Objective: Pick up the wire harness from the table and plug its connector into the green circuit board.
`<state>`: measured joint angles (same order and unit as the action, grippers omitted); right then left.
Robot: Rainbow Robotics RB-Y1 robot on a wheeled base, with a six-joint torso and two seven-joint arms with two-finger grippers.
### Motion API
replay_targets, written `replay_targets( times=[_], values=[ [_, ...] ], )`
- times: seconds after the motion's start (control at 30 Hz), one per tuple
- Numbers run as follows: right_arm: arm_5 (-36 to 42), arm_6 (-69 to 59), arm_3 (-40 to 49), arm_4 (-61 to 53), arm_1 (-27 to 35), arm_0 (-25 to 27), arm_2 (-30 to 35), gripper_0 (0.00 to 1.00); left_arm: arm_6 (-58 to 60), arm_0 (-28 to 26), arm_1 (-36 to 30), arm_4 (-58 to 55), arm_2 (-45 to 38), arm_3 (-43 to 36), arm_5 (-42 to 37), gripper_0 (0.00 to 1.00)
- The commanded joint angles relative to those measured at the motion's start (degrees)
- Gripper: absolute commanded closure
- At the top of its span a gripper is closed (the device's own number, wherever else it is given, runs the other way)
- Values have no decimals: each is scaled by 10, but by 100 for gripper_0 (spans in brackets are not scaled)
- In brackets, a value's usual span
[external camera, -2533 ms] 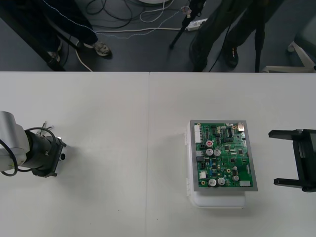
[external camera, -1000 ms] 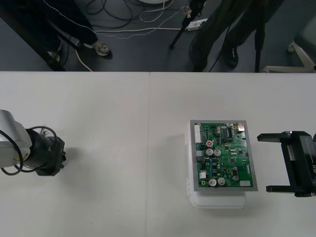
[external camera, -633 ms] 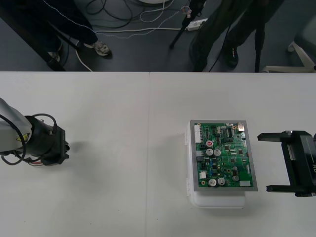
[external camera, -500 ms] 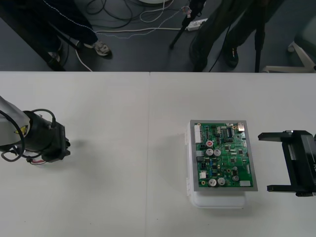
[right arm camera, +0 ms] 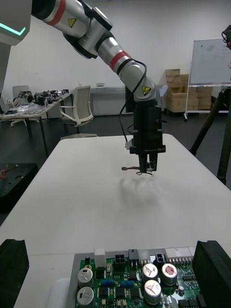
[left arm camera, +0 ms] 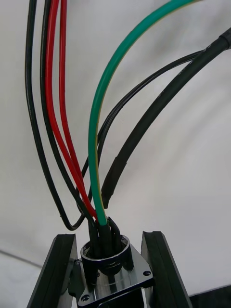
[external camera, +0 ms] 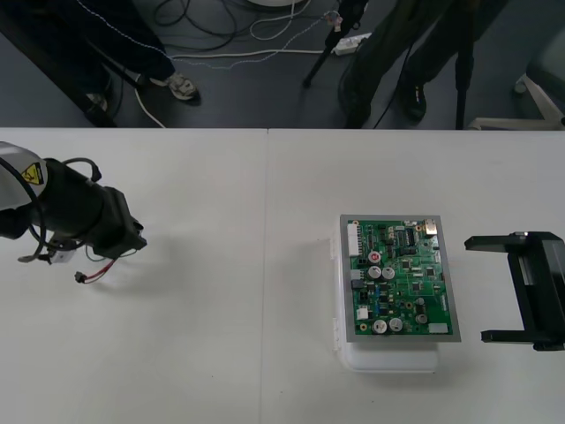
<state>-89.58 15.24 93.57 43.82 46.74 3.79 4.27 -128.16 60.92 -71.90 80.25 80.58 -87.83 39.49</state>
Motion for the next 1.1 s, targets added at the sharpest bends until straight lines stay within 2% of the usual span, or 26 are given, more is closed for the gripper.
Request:
replay_targets(
  times=[0.03,0.3,0.67,1.1],
  values=[
    [-4,21,17,-10,26,1,4,0,20,-77,-27,-40,-133,5,78,100],
    [-4,24,15,-10,27,1,6,0,62,-178,-9,-69,-280,13,122,100],
    [-4,22,15,-11,33,1,8,0,229,-289,45,-64,-468,-3,197,100],
    [-4,20,15,-11,33,1,8,0,411,-384,118,-35,-618,-58,219,100]
  ],
)
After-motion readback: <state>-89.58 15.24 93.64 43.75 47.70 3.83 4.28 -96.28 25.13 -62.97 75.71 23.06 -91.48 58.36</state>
